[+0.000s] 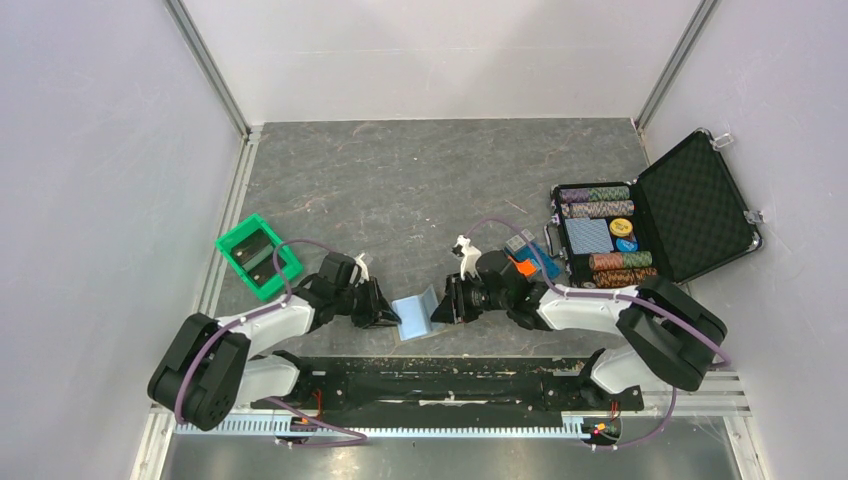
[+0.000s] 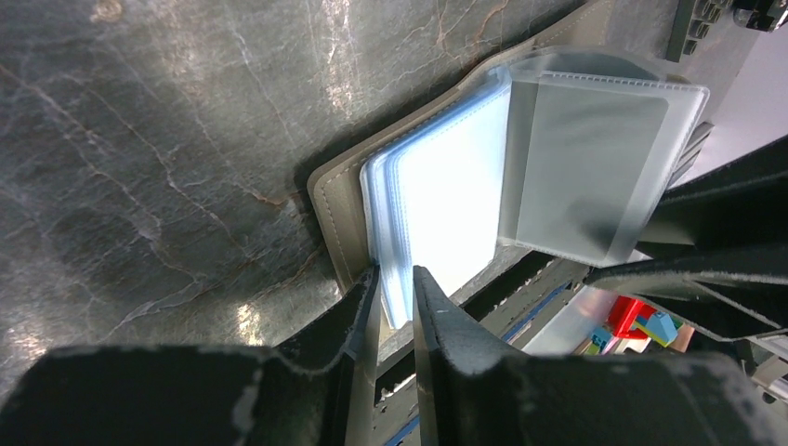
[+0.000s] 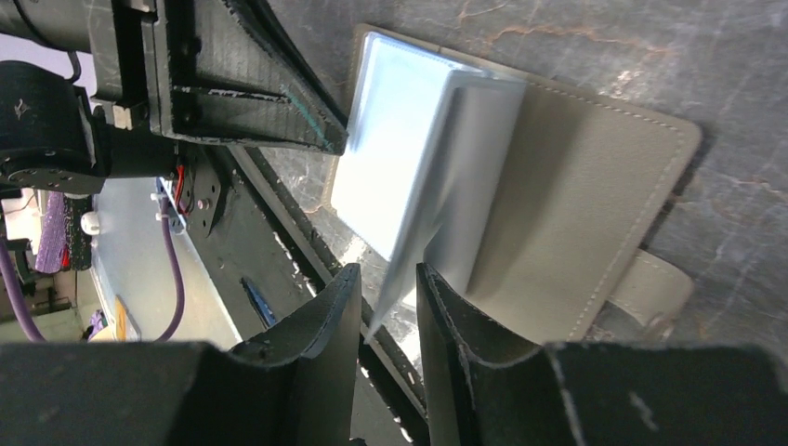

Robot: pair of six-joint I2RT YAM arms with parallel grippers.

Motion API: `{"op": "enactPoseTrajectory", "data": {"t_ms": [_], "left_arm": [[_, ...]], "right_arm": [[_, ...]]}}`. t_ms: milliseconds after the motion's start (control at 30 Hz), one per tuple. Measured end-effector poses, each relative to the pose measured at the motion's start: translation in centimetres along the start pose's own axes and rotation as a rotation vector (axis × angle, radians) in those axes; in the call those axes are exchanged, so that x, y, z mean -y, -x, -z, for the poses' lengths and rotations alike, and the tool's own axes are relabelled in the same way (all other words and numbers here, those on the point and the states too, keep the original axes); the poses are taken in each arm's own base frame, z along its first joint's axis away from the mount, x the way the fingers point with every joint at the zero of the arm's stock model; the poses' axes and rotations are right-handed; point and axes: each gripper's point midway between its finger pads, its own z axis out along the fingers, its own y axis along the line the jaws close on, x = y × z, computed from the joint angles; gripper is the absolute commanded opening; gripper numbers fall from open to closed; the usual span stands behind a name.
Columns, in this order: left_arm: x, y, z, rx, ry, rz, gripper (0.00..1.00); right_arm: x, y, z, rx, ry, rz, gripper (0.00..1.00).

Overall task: Take the credit cards out of the card holder
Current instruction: Remove the credit card from the card holder.

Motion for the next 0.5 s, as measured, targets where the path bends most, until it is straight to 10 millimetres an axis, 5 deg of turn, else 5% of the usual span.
{"op": "enactPoseTrajectory", "data": {"t_ms": [500], "left_arm": [[1.6,2.4,2.0,0.124,0.019,-0.002,0.34]], "right_arm": [[-3.4,0.9,-0.4,0.016,0.062,0.033,0.36]]}}
